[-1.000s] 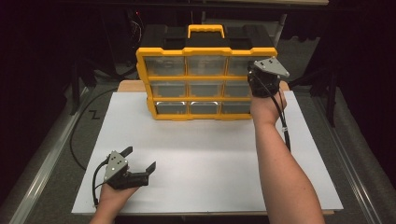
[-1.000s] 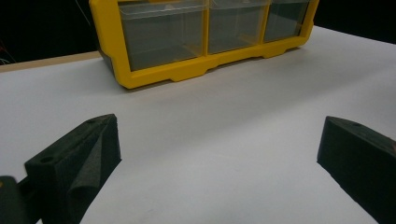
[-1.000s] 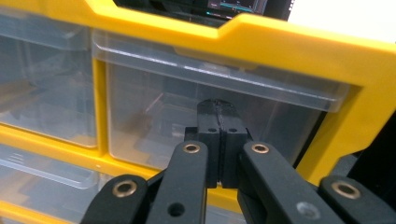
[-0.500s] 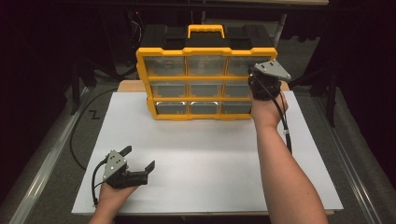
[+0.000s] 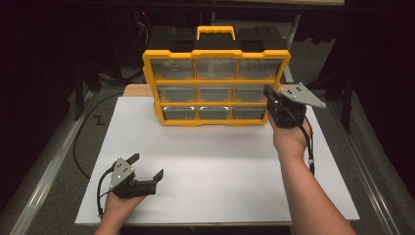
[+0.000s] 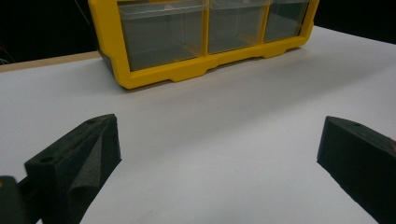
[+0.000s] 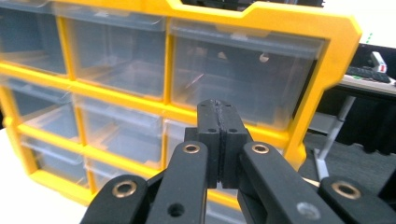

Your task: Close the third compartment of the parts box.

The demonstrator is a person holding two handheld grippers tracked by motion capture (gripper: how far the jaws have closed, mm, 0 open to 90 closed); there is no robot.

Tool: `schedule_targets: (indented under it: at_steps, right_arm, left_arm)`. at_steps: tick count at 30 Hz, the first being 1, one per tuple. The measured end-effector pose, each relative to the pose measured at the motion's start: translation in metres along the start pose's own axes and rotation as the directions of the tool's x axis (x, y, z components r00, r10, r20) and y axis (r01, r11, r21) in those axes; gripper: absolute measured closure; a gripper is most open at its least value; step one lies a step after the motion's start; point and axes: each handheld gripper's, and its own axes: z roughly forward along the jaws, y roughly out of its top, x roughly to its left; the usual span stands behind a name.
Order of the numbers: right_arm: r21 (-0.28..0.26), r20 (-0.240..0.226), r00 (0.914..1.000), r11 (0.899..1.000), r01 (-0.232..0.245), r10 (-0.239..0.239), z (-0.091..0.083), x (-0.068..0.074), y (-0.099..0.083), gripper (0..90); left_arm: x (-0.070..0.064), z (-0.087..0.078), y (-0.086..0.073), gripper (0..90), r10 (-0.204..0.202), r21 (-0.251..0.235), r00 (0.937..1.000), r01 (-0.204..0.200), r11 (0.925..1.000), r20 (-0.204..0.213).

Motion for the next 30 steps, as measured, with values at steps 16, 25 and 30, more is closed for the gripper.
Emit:
schedule_targets:
  at_steps: [16,25,30]
  right_arm:
    - [0.087,-0.069,0.9971,0.996,-0.026,0.032,-0.022,-0.004,-0.087,90.0]
    - [0.188,-0.09,0.9947,0.982,-0.032,0.05,-0.036,-0.006,-0.142,90.0]
    - [0.214,-0.115,0.992,0.977,-0.027,0.053,-0.056,-0.01,-0.157,90.0]
  left_arm:
    - [0.002,0.001,-0.001,0.3,0.002,0.002,0.9997,-0.002,1.0,-0.026]
    - [0.004,-0.001,-0.001,0.3,-0.008,-0.001,0.9992,0.008,1.0,-0.039]
    - [0.008,-0.003,-0.002,0.3,-0.03,-0.001,0.9981,0.03,0.9996,-0.054]
